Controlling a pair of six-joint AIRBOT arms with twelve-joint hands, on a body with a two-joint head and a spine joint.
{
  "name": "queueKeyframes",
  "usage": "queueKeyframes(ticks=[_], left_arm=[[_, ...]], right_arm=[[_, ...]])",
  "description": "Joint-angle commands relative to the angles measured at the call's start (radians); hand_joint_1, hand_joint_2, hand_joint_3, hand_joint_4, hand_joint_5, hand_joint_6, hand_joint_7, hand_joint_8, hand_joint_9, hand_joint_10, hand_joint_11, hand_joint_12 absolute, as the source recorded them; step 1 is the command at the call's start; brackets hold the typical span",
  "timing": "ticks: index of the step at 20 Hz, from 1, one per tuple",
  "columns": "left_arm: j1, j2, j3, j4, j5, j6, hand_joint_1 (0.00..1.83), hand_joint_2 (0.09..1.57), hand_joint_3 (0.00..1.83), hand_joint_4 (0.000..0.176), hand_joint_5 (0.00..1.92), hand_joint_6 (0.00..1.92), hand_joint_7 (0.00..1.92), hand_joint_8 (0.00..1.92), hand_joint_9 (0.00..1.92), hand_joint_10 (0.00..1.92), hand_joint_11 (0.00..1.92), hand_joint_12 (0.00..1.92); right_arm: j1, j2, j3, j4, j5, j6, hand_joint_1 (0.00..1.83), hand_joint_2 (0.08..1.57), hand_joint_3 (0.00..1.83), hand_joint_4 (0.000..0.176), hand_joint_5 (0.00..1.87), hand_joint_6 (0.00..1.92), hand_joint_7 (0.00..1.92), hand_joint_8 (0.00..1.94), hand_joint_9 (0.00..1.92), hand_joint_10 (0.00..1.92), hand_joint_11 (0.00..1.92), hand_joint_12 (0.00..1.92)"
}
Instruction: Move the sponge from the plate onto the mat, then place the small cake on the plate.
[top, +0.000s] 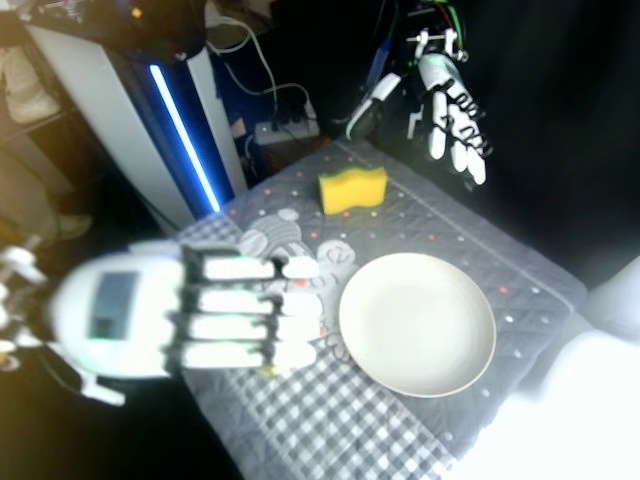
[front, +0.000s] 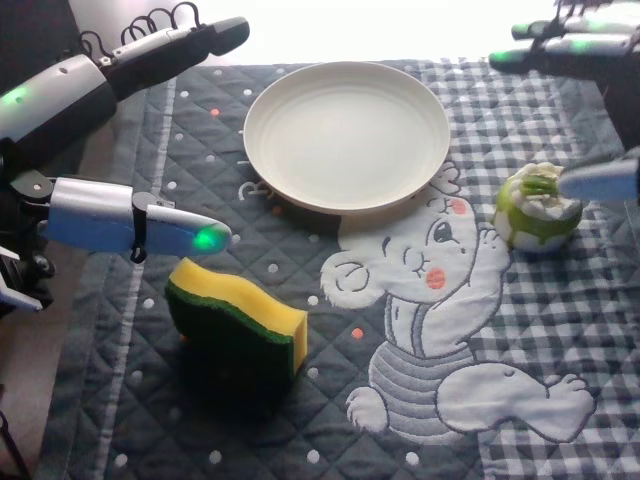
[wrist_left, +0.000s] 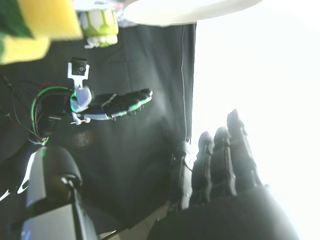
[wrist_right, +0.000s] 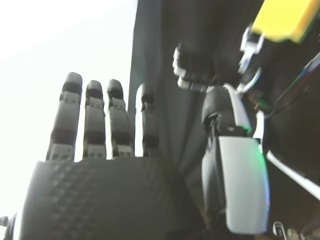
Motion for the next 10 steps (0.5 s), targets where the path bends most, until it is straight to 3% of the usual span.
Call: queueKeyframes(ticks=[1, 2, 3, 5, 6, 7, 8, 9, 10], left_arm=[[-0.003, -0.007, -0.002, -0.028, -0.123, -0.004, 0.83, 0.80, 0.01, 0.092, 0.14, 0.00, 0.08, 0.01, 0.02, 0.01, 0.03, 0.03], [0.000, -0.009, -0.002, -0.030, -0.123, -0.004, 0.84, 0.79, 0.00, 0.092, 0.16, 0.00, 0.11, 0.00, 0.05, 0.00, 0.03, 0.05], [0.006, -0.012, -0.003, -0.033, -0.124, -0.005, 0.85, 0.79, 0.00, 0.089, 0.16, 0.00, 0.12, 0.00, 0.05, 0.00, 0.02, 0.06], [0.013, -0.016, -0.003, -0.038, -0.124, -0.005, 0.79, 0.80, 0.00, 0.096, 0.15, 0.00, 0.11, 0.00, 0.05, 0.01, 0.02, 0.02], [0.015, -0.017, -0.003, -0.041, -0.124, -0.005, 0.82, 0.81, 0.00, 0.073, 0.18, 0.01, 0.11, 0.00, 0.02, 0.00, 0.00, 0.00], [0.018, -0.018, -0.002, -0.044, -0.124, -0.005, 0.82, 0.81, 0.00, 0.073, 0.18, 0.01, 0.11, 0.00, 0.02, 0.00, 0.00, 0.00], [0.022, -0.018, -0.003, -0.047, -0.124, -0.005, 0.82, 0.81, 0.01, 0.081, 0.18, 0.01, 0.11, 0.00, 0.02, 0.00, 0.00, 0.00], [0.027, -0.016, -0.005, -0.051, -0.127, -0.005, 0.82, 0.81, 0.01, 0.081, 0.18, 0.01, 0.11, 0.00, 0.02, 0.00, 0.00, 0.00], [0.051, -0.008, -0.012, -0.068, -0.149, -0.006, 0.83, 0.82, 0.01, 0.068, 0.19, 0.01, 0.11, 0.00, 0.03, 0.01, 0.00, 0.00]], right_arm=[[0.013, -0.011, 0.015, 0.025, 0.050, 0.026, 0.89, 0.99, 0.00, 0.111, 0.22, 0.00, 0.15, 0.00, 0.17, 0.00, 0.26, 0.05], [0.013, -0.020, 0.025, 0.006, 0.031, 0.043, 0.89, 0.95, 0.00, 0.157, 0.21, 0.00, 0.14, 0.00, 0.11, 0.00, 0.21, 0.03], [0.014, -0.030, 0.037, -0.027, 0.001, 0.068, 0.87, 0.93, 0.00, 0.170, 0.21, 0.00, 0.13, 0.00, 0.12, 0.01, 0.23, 0.05], [0.017, -0.047, 0.052, -0.081, -0.045, 0.091, 0.91, 0.91, 0.00, 0.174, 0.22, 0.00, 0.15, 0.00, 0.19, 0.01, 0.30, 0.10], [0.019, -0.053, 0.057, -0.094, -0.058, 0.095, 0.96, 0.92, 0.00, 0.148, 0.26, 0.01, 0.19, 0.01, 0.25, 0.00, 0.32, 0.23], [0.022, -0.062, 0.063, -0.109, -0.071, 0.102, 0.96, 0.92, 0.00, 0.148, 0.26, 0.01, 0.19, 0.01, 0.25, 0.00, 0.32, 0.23], [0.051, -0.075, 0.068, -0.139, -0.097, 0.106, 1.11, 0.90, 0.00, 0.098, 0.37, 0.01, 0.33, 0.01, 0.38, 0.00, 0.25, 0.54], [0.087, -0.083, 0.068, -0.193, -0.132, 0.106, 1.11, 0.90, 0.00, 0.098, 0.37, 0.01, 0.33, 0.01, 0.38, 0.00, 0.25, 0.54], [0.126, -0.104, 0.071, -0.263, -0.174, 0.106, 1.19, 0.92, 0.00, 0.064, 0.52, 0.00, 0.49, 0.00, 0.61, 0.03, 0.34, 0.90]])
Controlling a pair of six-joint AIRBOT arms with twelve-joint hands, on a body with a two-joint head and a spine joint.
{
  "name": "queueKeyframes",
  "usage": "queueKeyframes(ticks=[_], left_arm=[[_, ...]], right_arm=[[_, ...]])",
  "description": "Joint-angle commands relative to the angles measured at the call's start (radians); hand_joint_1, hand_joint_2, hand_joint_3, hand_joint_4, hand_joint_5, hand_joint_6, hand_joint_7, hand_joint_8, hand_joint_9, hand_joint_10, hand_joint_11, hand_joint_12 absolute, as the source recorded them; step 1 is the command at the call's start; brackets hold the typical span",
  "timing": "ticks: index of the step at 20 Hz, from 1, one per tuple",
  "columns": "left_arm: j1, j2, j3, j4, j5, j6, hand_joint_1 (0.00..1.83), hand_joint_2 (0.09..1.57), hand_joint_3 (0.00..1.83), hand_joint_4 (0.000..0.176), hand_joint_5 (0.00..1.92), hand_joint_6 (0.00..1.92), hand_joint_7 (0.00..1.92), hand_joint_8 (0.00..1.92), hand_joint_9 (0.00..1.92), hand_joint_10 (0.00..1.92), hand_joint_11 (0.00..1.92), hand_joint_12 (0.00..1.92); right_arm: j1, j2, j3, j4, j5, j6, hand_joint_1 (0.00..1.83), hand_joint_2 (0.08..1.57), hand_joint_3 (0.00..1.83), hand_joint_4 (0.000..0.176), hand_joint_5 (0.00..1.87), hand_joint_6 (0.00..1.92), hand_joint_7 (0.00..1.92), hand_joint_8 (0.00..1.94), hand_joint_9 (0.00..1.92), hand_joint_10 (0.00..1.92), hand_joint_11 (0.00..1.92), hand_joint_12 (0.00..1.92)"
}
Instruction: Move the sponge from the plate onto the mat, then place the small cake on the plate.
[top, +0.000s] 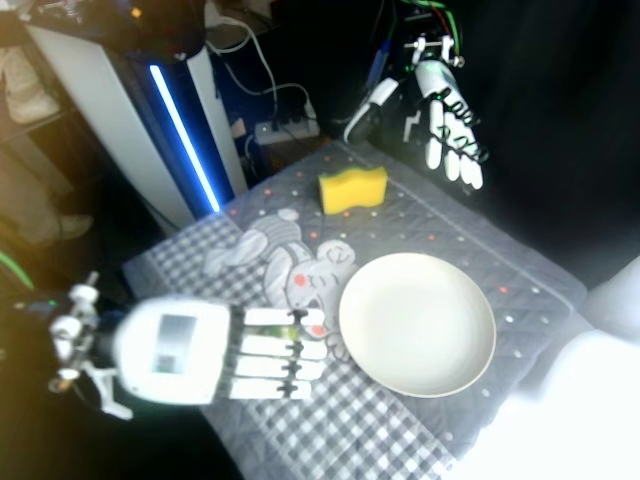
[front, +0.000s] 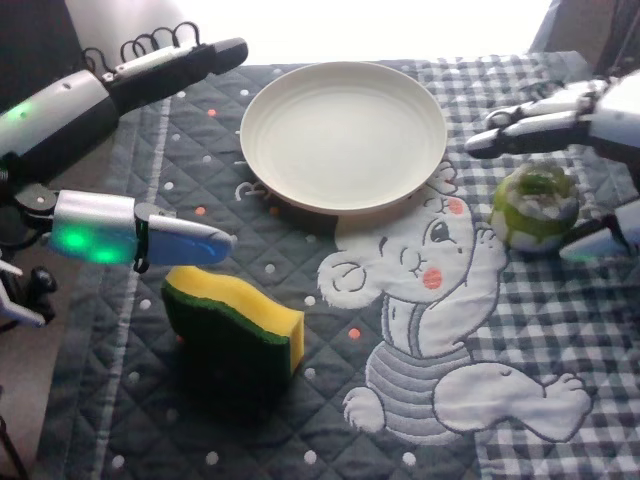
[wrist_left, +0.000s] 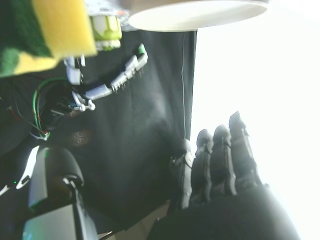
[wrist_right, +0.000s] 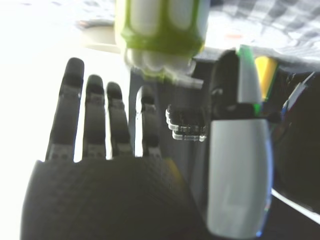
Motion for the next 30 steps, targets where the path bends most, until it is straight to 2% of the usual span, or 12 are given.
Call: queueKeyframes(ticks=[1, 2, 3, 4, 7, 12, 14, 20, 24, 25, 28, 30], left_arm=[[0.007, 0.008, -0.002, -0.021, -0.143, -0.006, 0.83, 0.82, 0.01, 0.068, 0.19, 0.01, 0.11, 0.00, 0.03, 0.01, 0.00, 0.00], [0.023, 0.010, -0.006, -0.033, -0.156, -0.006, 0.82, 0.82, 0.01, 0.070, 0.19, 0.01, 0.12, 0.00, 0.04, 0.01, 0.01, 0.00], [0.023, 0.010, -0.007, -0.034, -0.155, -0.006, 0.82, 0.82, 0.01, 0.083, 0.19, 0.00, 0.12, 0.00, 0.05, 0.01, 0.03, 0.01], [0.023, 0.010, -0.007, -0.034, -0.155, -0.006, 0.83, 0.83, 0.01, 0.078, 0.20, 0.01, 0.12, 0.00, 0.04, 0.01, 0.02, 0.01], [0.030, 0.011, -0.010, -0.034, -0.158, -0.008, 0.82, 0.83, 0.01, 0.071, 0.21, 0.01, 0.13, 0.01, 0.06, 0.01, 0.03, 0.02], [0.032, 0.011, -0.010, -0.035, -0.165, -0.011, 0.82, 0.84, 0.00, 0.047, 0.23, 0.01, 0.15, 0.01, 0.09, 0.02, 0.05, 0.04], [0.032, 0.011, -0.011, -0.035, -0.166, -0.012, 0.79, 0.84, 0.00, 0.052, 0.26, 0.00, 0.19, 0.00, 0.15, 0.00, 0.00, 0.54], [0.030, 0.004, -0.006, -0.035, -0.160, -0.011, 0.82, 0.82, 0.00, 0.047, 0.29, 0.00, 0.20, 0.00, 0.16, 0.00, 0.00, 0.76], [0.037, 0.006, -0.011, -0.039, -0.175, -0.013, 0.83, 0.82, 0.00, 0.053, 0.30, 0.00, 0.19, 0.00, 0.12, 0.01, 0.00, 0.54], [0.034, 0.004, -0.010, -0.039, -0.176, -0.012, 0.84, 0.81, 0.00, 0.059, 0.31, 0.00, 0.20, 0.00, 0.13, 0.01, 0.00, 0.63], [0.032, -0.009, -0.010, -0.049, -0.200, -0.012, 0.85, 0.83, 0.00, 0.073, 0.28, 0.00, 0.19, 0.00, 0.15, 0.01, 0.00, 0.65], [0.032, -0.024, -0.007, -0.078, -0.239, -0.011, 0.90, 0.85, 0.01, 0.027, 0.31, 0.01, 0.23, 0.00, 0.20, 0.01, 0.00, 0.76]], right_arm=[[0.018, -0.017, 0.003, 0.015, 0.060, 0.005, 1.19, 0.92, 0.00, 0.064, 0.52, 0.00, 0.49, 0.00, 0.61, 0.03, 0.34, 0.90], [0.021, -0.028, 0.009, 0.009, 0.058, 0.005, 1.23, 0.98, 0.00, 0.032, 0.67, 0.02, 0.67, 0.06, 0.81, 0.16, 0.40, 1.28], [0.021, -0.029, 0.009, 0.009, 0.058, 0.005, 1.33, 1.10, 0.00, 0.000, 0.89, 0.01, 0.90, 0.88, 0.67, 1.19, 0.49, 1.70], [0.021, -0.028, 0.010, 0.006, 0.053, 0.005, 1.28, 1.12, 0.00, 0.000, 0.99, 0.56, 0.92, 1.21, 0.70, 1.45, 0.59, 1.82], [0.021, -0.020, 0.010, -0.001, 0.031, 0.005, 1.26, 1.14, 0.00, 0.000, 1.00, 0.73, 0.89, 1.38, 0.80, 1.68, 0.76, 1.90], [0.021, -0.018, 0.010, -0.004, 0.023, 0.005, 1.37, 1.10, 0.00, 0.000, 1.01, 0.94, 1.00, 0.82, 0.94, 1.23, 0.73, 1.25], [0.021, -0.018, 0.011, -0.006, 0.021, 0.005, 1.38, 1.09, 0.00, 0.000, 0.98, 0.97, 1.04, 0.78, 0.96, 1.18, 0.80, 1.27], [0.047, -0.016, 0.034, 0.079, 0.099, 0.005, 1.37, 1.12, 0.00, 0.000, 1.01, 0.89, 0.99, 1.05, 0.78, 1.29, 0.49, 1.33], [0.206, -0.033, 0.039, 0.064, 0.103, -0.056, 1.28, 1.10, 0.00, 0.000, 1.05, 0.76, 1.03, 1.06, 0.93, 1.25, 0.72, 1.56], [0.240, -0.054, 0.052, 0.065, 0.103, -0.069, 1.26, 1.14, 0.00, 0.000, 1.05, 0.65, 0.89, 1.38, 0.91, 1.56, 0.80, 1.79], [0.299, -0.167, 0.139, 0.122, 0.102, -0.070, 1.28, 1.04, 0.00, 0.000, 1.10, 0.73, 1.25, 0.64, 1.14, 1.03, 1.02, 1.38], [0.299, -0.257, 0.203, 0.195, 0.086, -0.070, 1.41, 1.01, 0.00, 0.000, 1.09, 0.72, 1.27, 0.46, 1.19, 0.81, 1.10, 0.82]])
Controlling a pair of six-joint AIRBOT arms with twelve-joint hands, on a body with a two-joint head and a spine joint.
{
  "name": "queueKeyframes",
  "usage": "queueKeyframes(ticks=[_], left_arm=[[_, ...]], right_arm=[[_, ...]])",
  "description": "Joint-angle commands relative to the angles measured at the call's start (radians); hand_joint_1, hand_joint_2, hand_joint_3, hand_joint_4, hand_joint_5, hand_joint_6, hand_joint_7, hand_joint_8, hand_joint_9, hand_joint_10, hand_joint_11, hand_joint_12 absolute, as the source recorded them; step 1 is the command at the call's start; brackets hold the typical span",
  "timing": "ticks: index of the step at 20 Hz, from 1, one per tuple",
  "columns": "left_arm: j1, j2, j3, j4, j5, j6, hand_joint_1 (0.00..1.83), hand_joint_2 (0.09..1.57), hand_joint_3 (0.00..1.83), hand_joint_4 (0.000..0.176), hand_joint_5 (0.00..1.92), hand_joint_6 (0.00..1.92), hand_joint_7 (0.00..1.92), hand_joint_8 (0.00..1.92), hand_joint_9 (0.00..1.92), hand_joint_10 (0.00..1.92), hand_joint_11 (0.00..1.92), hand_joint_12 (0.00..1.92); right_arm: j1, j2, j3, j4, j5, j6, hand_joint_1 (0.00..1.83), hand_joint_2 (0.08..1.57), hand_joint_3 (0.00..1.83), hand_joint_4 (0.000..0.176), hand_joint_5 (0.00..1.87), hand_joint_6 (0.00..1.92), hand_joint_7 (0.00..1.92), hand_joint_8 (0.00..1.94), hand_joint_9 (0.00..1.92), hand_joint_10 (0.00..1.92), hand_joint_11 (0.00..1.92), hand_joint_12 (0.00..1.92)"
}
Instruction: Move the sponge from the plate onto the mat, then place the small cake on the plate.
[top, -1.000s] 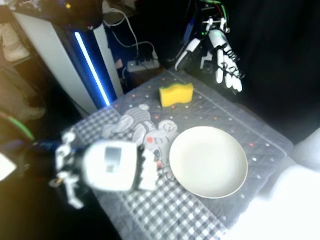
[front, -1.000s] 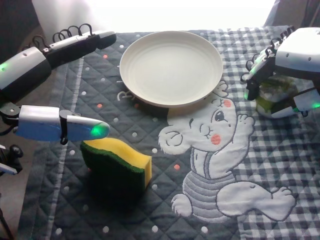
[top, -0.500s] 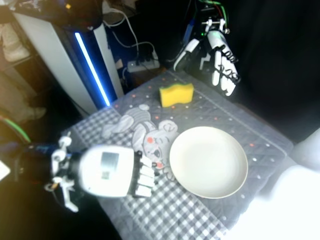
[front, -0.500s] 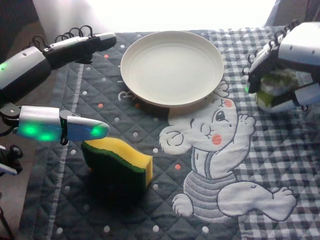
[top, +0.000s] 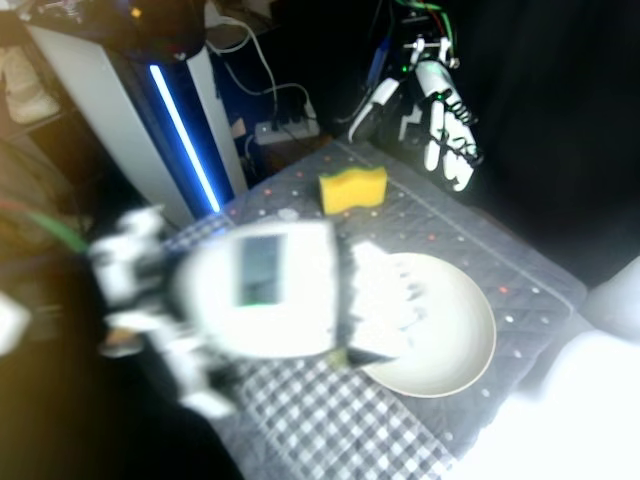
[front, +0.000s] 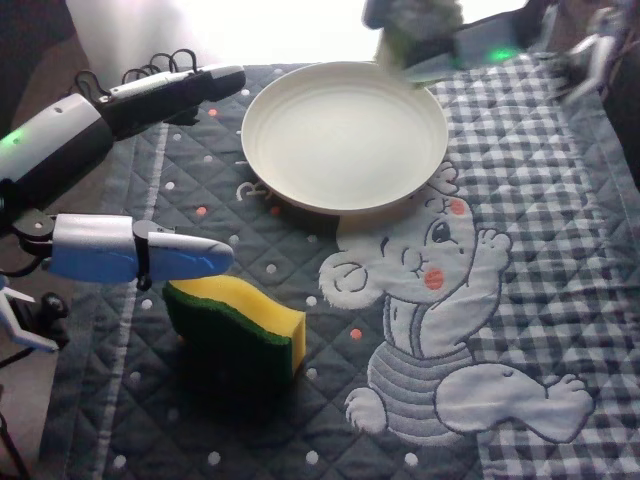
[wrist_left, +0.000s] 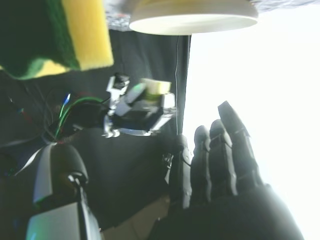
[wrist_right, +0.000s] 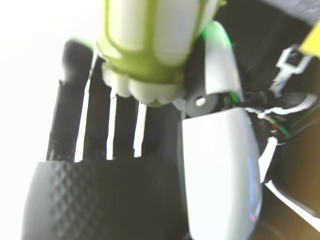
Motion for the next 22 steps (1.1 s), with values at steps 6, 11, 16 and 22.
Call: queueKeyframes(ticks=[6, 11, 16, 22], left_arm=[[-0.013, -0.014, 0.006, -0.066, -0.218, -0.004, 0.85, 0.89, 0.01, 0.000, 0.28, 0.00, 0.25, 0.00, 0.22, 0.01, 0.00, 0.88], [-0.013, -0.015, 0.004, -0.067, -0.219, -0.004, 0.87, 0.92, 0.01, 0.000, 0.34, 0.01, 0.30, 0.01, 0.25, 0.01, 0.00, 0.91], [-0.013, -0.012, 0.002, -0.067, -0.224, -0.004, 0.88, 0.92, 0.00, 0.000, 0.35, 0.00, 0.31, 0.00, 0.27, 0.01, 0.00, 0.98], [-0.012, -0.013, 0.001, -0.068, -0.222, -0.004, 0.85, 0.93, 0.00, 0.000, 0.33, 0.00, 0.30, 0.00, 0.26, 0.00, 0.00, 0.95]], right_arm=[[0.015, -0.119, 0.073, 0.059, -0.038, 0.010, 1.50, 1.03, 0.00, 0.000, 1.07, 0.80, 1.23, 0.54, 1.15, 0.83, 0.79, 1.27], [0.014, -0.178, 0.098, 0.006, -0.079, 0.072, 1.11, 1.09, 0.00, 0.026, 0.70, 0.49, 0.55, 0.65, 0.49, 0.81, 0.26, 1.55], [0.010, -0.181, 0.100, -0.011, -0.097, 0.074, 1.13, 1.05, 0.00, 0.000, 0.63, 0.00, 0.56, 0.04, 0.40, 0.58, 0.16, 1.43], [-0.003, -0.170, 0.087, -0.076, -0.124, 0.074, 0.98, 1.06, 0.00, 0.000, 0.54, 0.00, 0.43, 0.00, 0.39, 0.01, 0.00, 1.12]])
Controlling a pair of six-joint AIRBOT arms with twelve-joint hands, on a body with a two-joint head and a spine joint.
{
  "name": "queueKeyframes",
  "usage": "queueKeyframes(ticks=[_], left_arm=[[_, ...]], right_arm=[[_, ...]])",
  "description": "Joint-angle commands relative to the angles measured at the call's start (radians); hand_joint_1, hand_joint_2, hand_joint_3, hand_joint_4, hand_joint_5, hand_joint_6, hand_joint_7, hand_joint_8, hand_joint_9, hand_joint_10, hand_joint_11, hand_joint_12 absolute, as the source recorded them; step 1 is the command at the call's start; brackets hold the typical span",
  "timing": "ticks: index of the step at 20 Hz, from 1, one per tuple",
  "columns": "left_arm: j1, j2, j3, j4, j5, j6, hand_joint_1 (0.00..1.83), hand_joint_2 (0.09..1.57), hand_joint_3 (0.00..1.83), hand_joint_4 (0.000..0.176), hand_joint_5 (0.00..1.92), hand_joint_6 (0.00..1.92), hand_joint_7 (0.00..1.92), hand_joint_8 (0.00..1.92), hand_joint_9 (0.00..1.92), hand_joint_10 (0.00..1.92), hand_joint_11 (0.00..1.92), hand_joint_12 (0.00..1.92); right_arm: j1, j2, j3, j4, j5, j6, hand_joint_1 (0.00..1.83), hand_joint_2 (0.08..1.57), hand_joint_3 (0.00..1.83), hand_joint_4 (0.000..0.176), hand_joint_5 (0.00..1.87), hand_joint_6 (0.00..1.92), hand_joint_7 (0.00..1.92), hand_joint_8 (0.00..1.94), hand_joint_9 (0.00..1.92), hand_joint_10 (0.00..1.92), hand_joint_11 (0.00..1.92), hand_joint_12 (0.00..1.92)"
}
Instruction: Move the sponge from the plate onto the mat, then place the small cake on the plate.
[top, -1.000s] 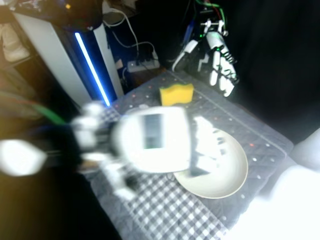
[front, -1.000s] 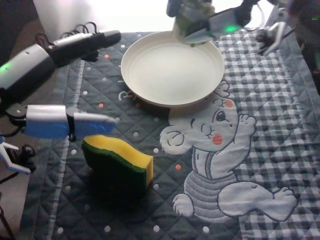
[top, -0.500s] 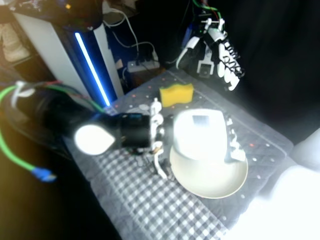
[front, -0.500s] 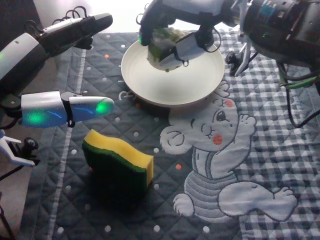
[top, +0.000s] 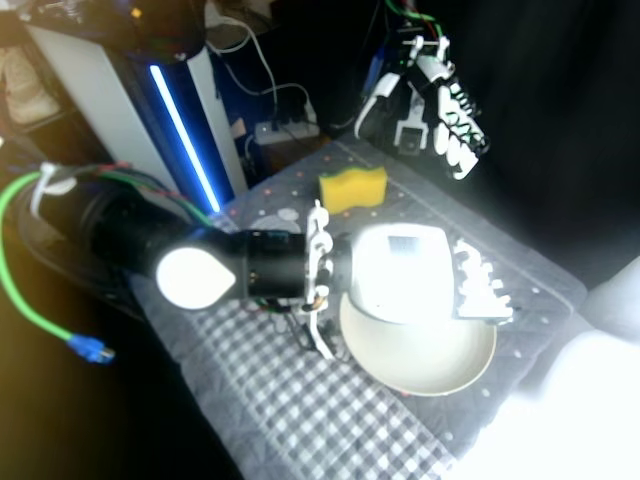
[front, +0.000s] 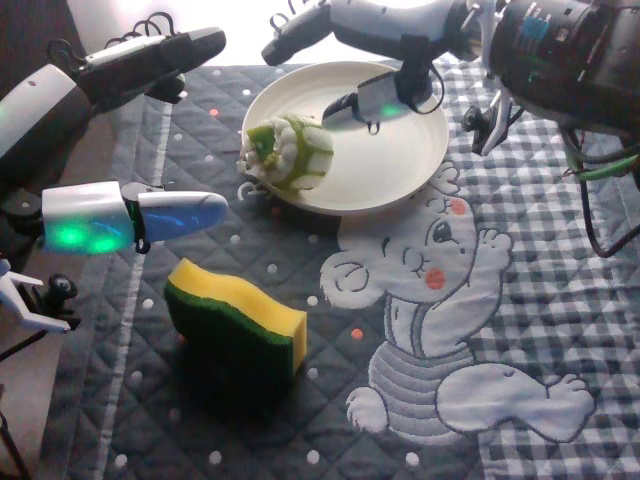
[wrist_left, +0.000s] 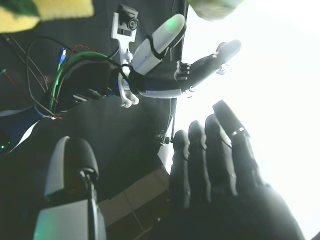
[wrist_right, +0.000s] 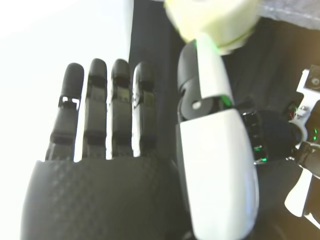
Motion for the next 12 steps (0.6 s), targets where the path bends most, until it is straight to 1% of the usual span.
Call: queueKeyframes(ticks=[1, 2, 3, 4, 5, 6, 7, 8, 9, 10, 11, 12], left_arm=[[-0.011, -0.001, -0.002, -0.009, -0.128, -0.006, 0.84, 0.92, 0.00, 0.000, 0.32, 0.00, 0.29, 0.00, 0.25, 0.00, 0.00, 0.92], [-0.011, 0.000, -0.003, -0.010, -0.128, -0.006, 0.83, 0.91, 0.00, 0.000, 0.33, 0.00, 0.29, 0.00, 0.25, 0.00, 0.00, 0.91], [-0.010, 0.001, -0.004, -0.010, -0.129, -0.006, 0.83, 0.91, 0.00, 0.000, 0.32, 0.00, 0.29, 0.00, 0.24, 0.00, 0.00, 0.91], [-0.008, 0.004, -0.006, -0.012, -0.135, -0.006, 0.84, 0.91, 0.00, 0.000, 0.32, 0.00, 0.29, 0.00, 0.24, 0.00, 0.00, 0.91], [-0.008, 0.004, -0.006, -0.012, -0.135, -0.006, 0.82, 0.92, 0.00, 0.000, 0.32, 0.00, 0.28, 0.00, 0.25, 0.00, 0.00, 0.93], [-0.007, 0.004, -0.006, -0.013, -0.137, -0.006, 0.83, 0.92, 0.00, 0.000, 0.32, 0.00, 0.28, 0.00, 0.24, 0.00, 0.00, 0.91], [-0.007, 0.004, -0.006, -0.013, -0.137, -0.006, 0.83, 0.91, 0.00, 0.000, 0.32, 0.00, 0.28, 0.00, 0.24, 0.00, 0.00, 0.91], [-0.007, 0.004, -0.006, -0.013, -0.137, -0.006, 0.83, 0.91, 0.00, 0.000, 0.32, 0.00, 0.28, 0.00, 0.24, 0.00, 0.00, 0.91], [-0.007, 0.004, -0.006, -0.013, -0.137, -0.006, 0.82, 0.91, 0.00, 0.000, 0.32, 0.00, 0.28, 0.00, 0.24, 0.00, 0.00, 0.92], [-0.005, 0.006, -0.007, -0.015, -0.139, -0.006, 0.80, 0.91, 0.00, 0.000, 0.32, 0.00, 0.29, 0.00, 0.23, 0.00, 0.00, 0.90], [-0.004, 0.006, -0.007, -0.016, -0.140, -0.006, 0.80, 0.91, 0.00, 0.000, 0.33, 0.00, 0.29, 0.00, 0.23, 0.00, 0.00, 0.90], [0.003, 0.010, -0.010, -0.021, -0.146, -0.006, 0.80, 0.92, 0.00, 0.000, 0.30, 0.00, 0.25, 0.00, 0.22, 0.00, 0.00, 0.86]], right_arm=[[0.005, 0.008, -0.001, 0.019, 0.081, 0.004, 0.97, 1.09, 0.01, 0.000, 0.49, 0.00, 0.36, 0.00, 0.34, 0.01, 0.00, 0.98], [0.003, 0.013, -0.002, -0.011, 0.077, 0.022, 0.99, 1.11, 0.01, 0.000, 0.43, 0.00, 0.31, 0.00, 0.30, 0.01, 0.00, 0.84], [0.001, 0.018, 0.005, -0.059, 0.077, 0.076, 0.89, 1.12, 0.00, 0.000, 0.40, 0.00, 0.32, 0.01, 0.28, 0.00, 0.00, 0.66], [0.000, 0.038, 0.009, -0.131, 0.086, 0.164, 0.84, 1.09, 0.00, 0.000, 0.42, 0.00, 0.38, 0.00, 0.35, 0.01, 0.00, 0.80], [0.000, 0.038, 0.009, -0.131, 0.086, 0.164, 0.75, 1.08, 0.00, 0.000, 0.41, 0.00, 0.39, 0.00, 0.38, 0.01, 0.00, 0.83], [0.000, 0.045, 0.007, -0.138, 0.094, 0.175, 0.74, 1.09, 0.00, 0.011, 0.37, 0.00, 0.35, 0.00, 0.34, 0.01, 0.00, 0.72], [0.000, 0.045, 0.007, -0.138, 0.094, 0.175, 0.72, 1.10, 0.00, 0.030, 0.36, 0.00, 0.34, 0.00, 0.32, 0.00, 0.00, 0.69], [0.000, 0.045, 0.007, -0.138, 0.094, 0.175, 0.73, 1.11, 0.00, 0.023, 0.35, 0.00, 0.32, 0.00, 0.28, 0.01, 0.00, 0.56], [0.000, 0.045, 0.007, -0.138, 0.094, 0.175, 0.71, 1.10, 0.00, 0.041, 0.36, 0.00, 0.30, 0.00, 0.26, 0.00, 0.00, 0.46], [0.000, 0.064, 0.000, -0.140, 0.106, 0.181, 0.65, 1.09, 0.00, 0.049, 0.36, 0.00, 0.33, 0.01, 0.28, 0.01, 0.00, 0.44], [0.000, 0.068, -0.002, -0.140, 0.108, 0.181, 0.61, 1.08, 0.00, 0.062, 0.35, 0.00, 0.29, 0.01, 0.25, 0.00, 0.00, 0.38], [-0.001, 0.112, -0.023, -0.126, 0.126, 0.181, 0.59, 1.07, 0.00, 0.056, 0.33, 0.00, 0.29, 0.00, 0.26, 0.00, 0.00, 0.43]])
